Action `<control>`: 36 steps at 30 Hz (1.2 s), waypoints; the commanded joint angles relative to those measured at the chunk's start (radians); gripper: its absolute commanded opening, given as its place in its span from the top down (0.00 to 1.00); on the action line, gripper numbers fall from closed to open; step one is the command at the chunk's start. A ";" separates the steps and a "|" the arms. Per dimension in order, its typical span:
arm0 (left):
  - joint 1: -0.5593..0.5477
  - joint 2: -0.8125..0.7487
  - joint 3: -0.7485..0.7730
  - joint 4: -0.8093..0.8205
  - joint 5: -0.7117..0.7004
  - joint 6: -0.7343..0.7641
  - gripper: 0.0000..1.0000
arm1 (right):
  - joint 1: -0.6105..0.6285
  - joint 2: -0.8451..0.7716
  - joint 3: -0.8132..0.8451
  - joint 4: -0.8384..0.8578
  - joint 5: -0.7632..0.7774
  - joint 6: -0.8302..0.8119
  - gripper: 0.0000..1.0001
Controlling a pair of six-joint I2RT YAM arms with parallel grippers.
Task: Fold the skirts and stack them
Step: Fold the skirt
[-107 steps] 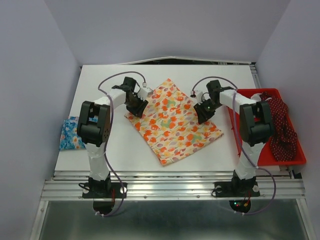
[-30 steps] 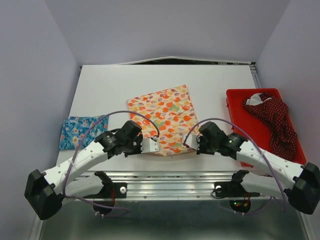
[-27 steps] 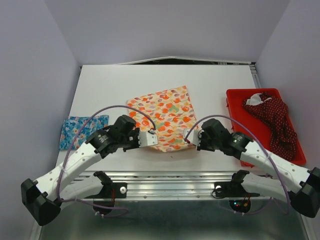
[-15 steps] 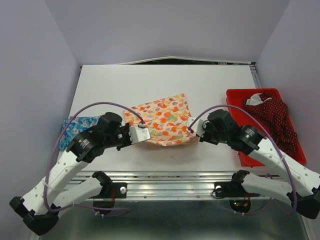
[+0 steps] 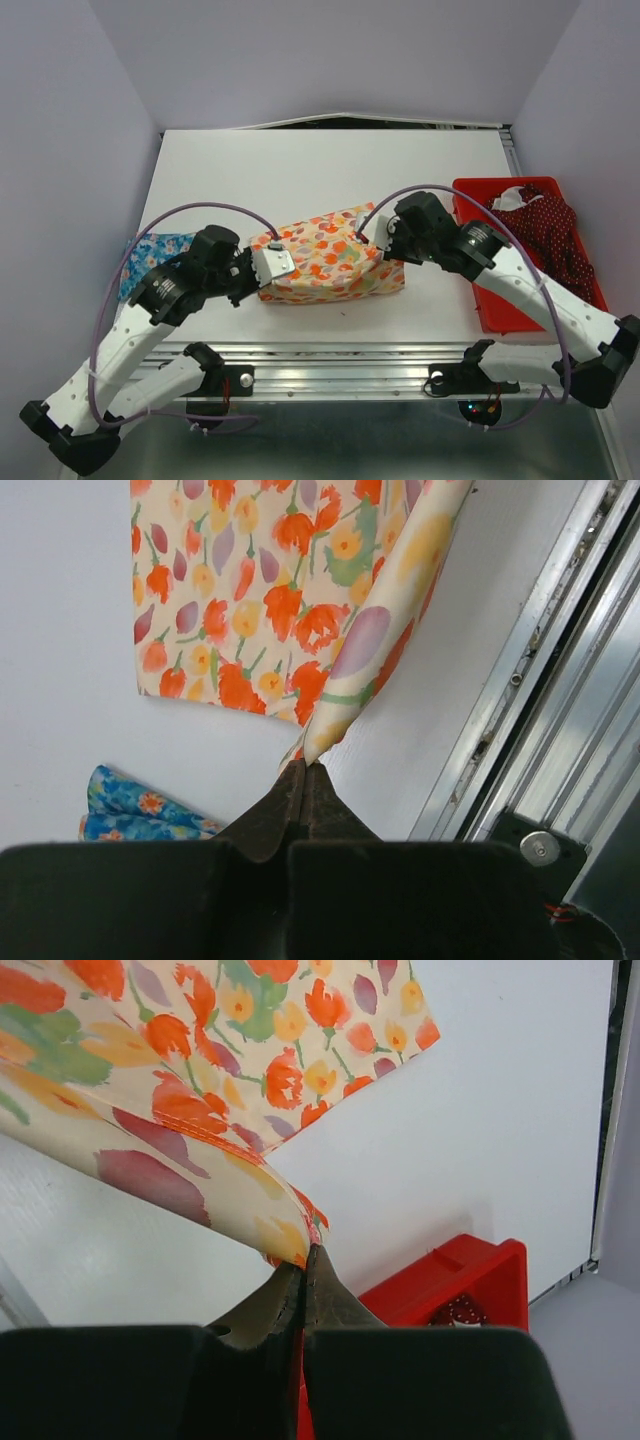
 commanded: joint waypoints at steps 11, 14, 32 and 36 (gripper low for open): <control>0.296 0.355 0.123 0.180 0.140 0.079 1.00 | -0.296 0.417 0.331 0.155 -0.159 -0.326 0.99; 0.378 0.468 0.171 0.188 0.169 0.130 1.00 | -0.328 0.541 0.415 0.158 -0.188 -0.371 0.99; 0.530 1.202 0.649 0.292 0.157 0.083 0.66 | -0.395 1.230 0.888 0.483 -0.067 -0.248 0.27; 0.527 1.219 0.718 0.309 0.119 0.066 0.57 | -0.395 1.128 0.860 0.487 -0.046 -0.165 0.20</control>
